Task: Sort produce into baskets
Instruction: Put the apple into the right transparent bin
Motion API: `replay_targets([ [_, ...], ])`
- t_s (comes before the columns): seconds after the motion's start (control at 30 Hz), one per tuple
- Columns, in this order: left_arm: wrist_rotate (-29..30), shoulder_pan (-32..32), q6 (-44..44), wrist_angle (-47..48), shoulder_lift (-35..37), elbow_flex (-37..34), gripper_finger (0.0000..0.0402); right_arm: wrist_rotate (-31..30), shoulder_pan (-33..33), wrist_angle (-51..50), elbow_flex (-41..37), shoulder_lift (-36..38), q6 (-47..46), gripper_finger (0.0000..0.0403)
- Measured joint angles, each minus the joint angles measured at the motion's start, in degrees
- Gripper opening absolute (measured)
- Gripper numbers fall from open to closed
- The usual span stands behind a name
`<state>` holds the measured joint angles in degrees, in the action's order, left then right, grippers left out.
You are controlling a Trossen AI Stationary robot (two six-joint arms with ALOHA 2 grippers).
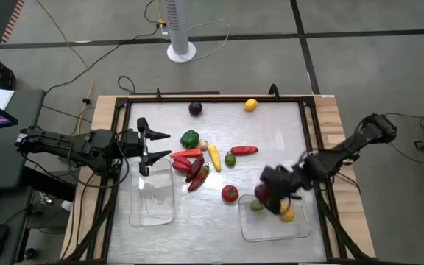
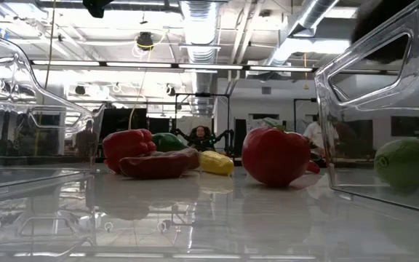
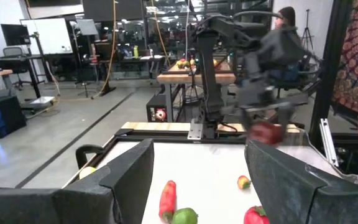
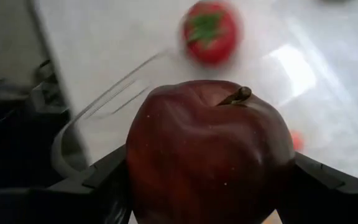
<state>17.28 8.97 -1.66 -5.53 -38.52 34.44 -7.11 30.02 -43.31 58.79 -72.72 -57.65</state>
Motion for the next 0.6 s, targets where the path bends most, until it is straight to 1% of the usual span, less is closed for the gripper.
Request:
replay_targets([
  [0.1,-0.1,0.0,0.9,0.0,0.0,0.0,0.0240,-0.3,6.0,1.0,0.0,-1.9,-4.7,0.0326],
  [0.17,-0.3,0.0,1.4,-0.3,0.0,0.0,0.0240,-1.4,8.6,0.7,-0.1,-3.7,-7.5,0.0326],
  [0.27,-0.4,0.0,2.1,-0.4,0.0,0.0,0.0240,-3.0,10.0,0.2,-0.1,-6.6,-11.7,0.0330],
  [0.33,-0.4,0.0,2.7,-0.4,0.0,0.0,0.0240,-2.9,10.0,0.4,-0.1,-8.7,-13.4,0.0340],
  [0.4,-0.4,0.0,2.9,-0.4,0.0,0.0,0.0240,-0.7,9.7,1.0,-0.1,-10.3,-14.3,0.0357],
  [0.5,-0.5,0.0,2.9,-0.4,0.0,0.0,0.0240,5.4,8.3,1.8,-0.1,-11.8,-14.6,0.0383],
  [0.57,-1.8,0.0,2.5,0.0,0.0,0.0,0.0240,9.6,6.8,1.1,0.6,-12.1,-15.0,0.0392],
  [0.6,-3.1,0.0,2.5,0.4,-0.2,0.0,0.0240,10.3,6.3,0.5,1.1,-12.0,-15.0,0.0394],
])
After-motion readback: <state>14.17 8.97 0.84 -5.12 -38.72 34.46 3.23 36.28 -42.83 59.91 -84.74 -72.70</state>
